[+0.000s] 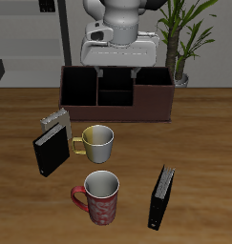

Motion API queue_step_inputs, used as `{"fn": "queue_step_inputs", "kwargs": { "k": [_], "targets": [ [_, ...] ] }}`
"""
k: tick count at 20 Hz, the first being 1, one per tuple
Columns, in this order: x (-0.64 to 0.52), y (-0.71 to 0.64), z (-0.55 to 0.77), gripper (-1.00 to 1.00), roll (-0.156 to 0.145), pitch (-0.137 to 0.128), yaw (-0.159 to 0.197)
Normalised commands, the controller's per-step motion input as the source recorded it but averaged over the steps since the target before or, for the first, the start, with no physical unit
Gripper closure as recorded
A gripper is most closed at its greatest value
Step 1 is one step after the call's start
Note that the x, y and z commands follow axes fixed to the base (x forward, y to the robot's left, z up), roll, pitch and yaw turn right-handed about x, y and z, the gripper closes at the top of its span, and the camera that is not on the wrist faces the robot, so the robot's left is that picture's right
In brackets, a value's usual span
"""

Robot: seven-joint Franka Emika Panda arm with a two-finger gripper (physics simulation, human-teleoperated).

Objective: Place the red mug into the back desk caddy's right compartment and place the left black book into the back desk caddy's back compartment and place the right black book into the back desk caddy's front compartment

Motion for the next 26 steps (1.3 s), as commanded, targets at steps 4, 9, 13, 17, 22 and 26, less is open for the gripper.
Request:
{"fn": "queue_step_inputs", "kwargs": {
  "k": [4,9,13,17,22,26],
  "targets": [
    [0.33,-0.07,0.12,-1.0,0.044,0.018,-0.004],
    [0.41,0.01,0.03,-1.0,0.05,0.005,0.0],
    [0.41,-0.01,-0.04,-1.0,0.046,0.0,0.029],
    [0.45,-0.08,-0.08,-1.0,0.019,-0.005,-0.034],
    [0.44,-0.1,-0.12,-1.0,-0.012,-0.01,0.054],
    [0.31,-0.08,-0.08,-1.0,-0.014,-0.014,0.02]
  ]
}}
